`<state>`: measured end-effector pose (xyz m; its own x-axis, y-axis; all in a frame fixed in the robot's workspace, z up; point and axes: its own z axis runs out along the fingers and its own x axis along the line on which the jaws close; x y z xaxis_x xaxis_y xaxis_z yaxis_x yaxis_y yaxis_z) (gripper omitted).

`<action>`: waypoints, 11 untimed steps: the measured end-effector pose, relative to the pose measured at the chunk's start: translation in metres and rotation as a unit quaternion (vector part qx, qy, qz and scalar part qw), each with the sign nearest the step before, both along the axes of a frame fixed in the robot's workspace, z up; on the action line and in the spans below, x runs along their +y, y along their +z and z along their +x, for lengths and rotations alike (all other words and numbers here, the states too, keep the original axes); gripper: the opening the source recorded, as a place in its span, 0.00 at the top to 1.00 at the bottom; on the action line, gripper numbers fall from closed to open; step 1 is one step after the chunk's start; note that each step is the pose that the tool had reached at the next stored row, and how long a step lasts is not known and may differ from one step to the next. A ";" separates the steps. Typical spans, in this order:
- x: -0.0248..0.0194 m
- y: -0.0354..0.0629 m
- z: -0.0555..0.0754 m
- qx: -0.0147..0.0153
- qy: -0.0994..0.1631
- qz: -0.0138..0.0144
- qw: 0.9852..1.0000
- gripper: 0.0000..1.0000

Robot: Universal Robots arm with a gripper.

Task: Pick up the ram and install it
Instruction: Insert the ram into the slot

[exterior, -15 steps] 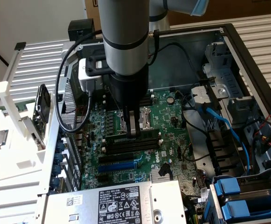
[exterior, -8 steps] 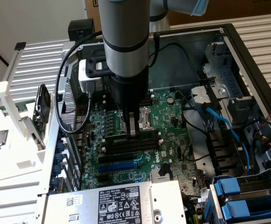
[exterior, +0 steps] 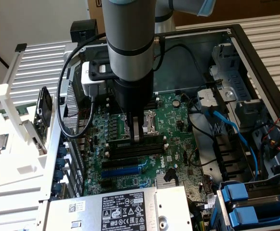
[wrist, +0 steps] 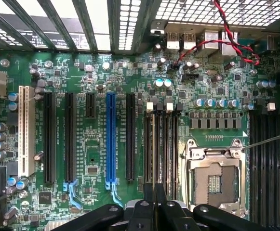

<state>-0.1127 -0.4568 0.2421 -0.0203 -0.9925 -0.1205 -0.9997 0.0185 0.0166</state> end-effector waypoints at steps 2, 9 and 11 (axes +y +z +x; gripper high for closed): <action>0.0012 -0.0017 0.000 0.000 0.000 -0.001 1.000 0.88; 0.0026 -0.0025 0.000 0.000 0.003 -0.004 1.000 0.88; 0.0022 -0.0028 0.000 0.000 0.003 -0.004 1.000 0.88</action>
<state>-0.1127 -0.4547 0.2393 -0.0154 -0.9936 -0.1120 -0.9998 0.0136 0.0164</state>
